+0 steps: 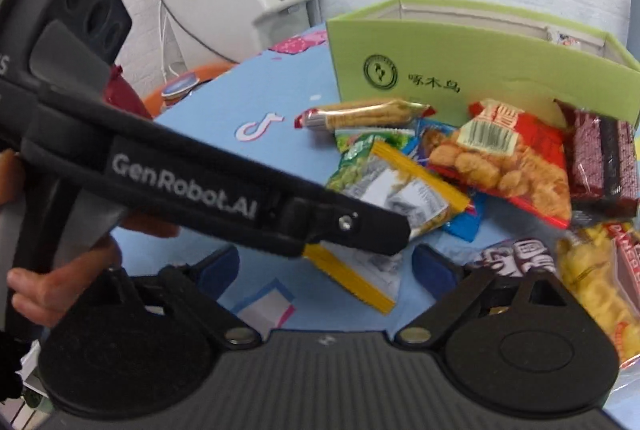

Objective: Organize snacks
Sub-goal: 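Grasp the white-and-yellow printed snack bag with the left gripper, then lift the white-and-yellow bag and carry it over the green box, then open the left gripper to release the bag into the box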

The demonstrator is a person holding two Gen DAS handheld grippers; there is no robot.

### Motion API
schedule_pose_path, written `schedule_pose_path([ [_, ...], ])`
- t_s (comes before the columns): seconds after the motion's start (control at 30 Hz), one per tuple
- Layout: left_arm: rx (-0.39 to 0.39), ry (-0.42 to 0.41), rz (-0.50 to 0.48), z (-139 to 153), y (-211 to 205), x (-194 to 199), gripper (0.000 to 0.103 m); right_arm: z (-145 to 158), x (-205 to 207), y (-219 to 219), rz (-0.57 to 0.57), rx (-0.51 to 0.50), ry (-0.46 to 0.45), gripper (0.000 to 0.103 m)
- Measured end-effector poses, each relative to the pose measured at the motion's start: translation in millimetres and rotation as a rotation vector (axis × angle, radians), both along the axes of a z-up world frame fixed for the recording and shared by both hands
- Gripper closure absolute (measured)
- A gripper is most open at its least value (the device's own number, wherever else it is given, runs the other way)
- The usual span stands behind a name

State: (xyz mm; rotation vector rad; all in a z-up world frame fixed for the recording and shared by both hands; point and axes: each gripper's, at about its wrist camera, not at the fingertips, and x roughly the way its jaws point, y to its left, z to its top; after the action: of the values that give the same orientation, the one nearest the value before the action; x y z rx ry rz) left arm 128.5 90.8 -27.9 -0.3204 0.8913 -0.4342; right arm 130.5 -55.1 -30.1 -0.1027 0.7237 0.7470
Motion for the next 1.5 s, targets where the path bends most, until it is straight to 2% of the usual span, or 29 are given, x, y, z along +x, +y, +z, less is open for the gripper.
schedule_pose_path([
  [0.13, -0.023, 0.01, 0.014, -4, 5, -20, 0.086, 3, -12, -3, 0.021, 0.043, 0.039, 0.009],
  [0.27, -0.035, 0.006, 0.038, -2, 5, -50, 0.086, 9, -37, -5, 0.025, 0.053, 0.031, 0.009],
  [0.37, -0.02, 0.001, 0.044, -2, 4, -71, 0.08, 8, -60, -5, 0.05, 0.044, 0.014, 0.01],
  [0.57, 0.002, -0.03, 0.105, 6, 16, -84, 0.055, 11, -76, -13, 0.012, 0.024, -0.029, 0.01],
  [0.73, -0.02, -0.009, 0.115, 4, 22, -79, 0.054, 11, -72, -15, -0.004, 0.048, -0.027, 0.01],
  [0.83, -0.035, 0.006, 0.113, -2, 21, -72, 0.061, 6, -65, -9, 0.002, 0.057, -0.017, 0.01],
  [0.87, -0.042, 0.002, 0.105, -5, 21, -70, 0.068, 3, -63, -7, -0.001, 0.053, -0.014, 0.013],
  [0.9, -0.052, 0.008, 0.098, -7, 21, -69, 0.081, -2, -60, -5, -0.01, 0.046, -0.004, 0.014],
  [0.93, -0.073, 0.018, 0.095, -8, 23, -69, 0.083, -3, -61, -5, -0.018, 0.047, -0.025, 0.028],
  [1.0, -0.094, 0.02, 0.109, -4, 26, -68, 0.087, 2, -62, -7, -0.01, 0.071, -0.01, 0.034],
  [1.07, -0.11, -0.008, 0.111, 7, 26, -65, 0.087, 9, -61, -8, -0.014, 0.08, -0.029, 0.034],
  [1.17, -0.099, -0.094, 0.103, 35, 24, -52, 0.086, 32, -52, -6, -0.017, 0.084, -0.094, 0.032],
  [1.27, -0.088, -0.181, 0.111, 67, 28, -23, 0.086, 61, -27, 0, -0.007, 0.084, -0.187, 0.03],
  [1.4, -0.044, -0.268, 0.13, 100, 37, 36, 0.086, 93, 29, 16, 0.004, 0.074, -0.281, 0.029],
  [1.5, 0.015, -0.277, 0.15, 109, 42, 85, 0.086, 101, 84, 30, 0.009, 0.065, -0.288, 0.029],
])
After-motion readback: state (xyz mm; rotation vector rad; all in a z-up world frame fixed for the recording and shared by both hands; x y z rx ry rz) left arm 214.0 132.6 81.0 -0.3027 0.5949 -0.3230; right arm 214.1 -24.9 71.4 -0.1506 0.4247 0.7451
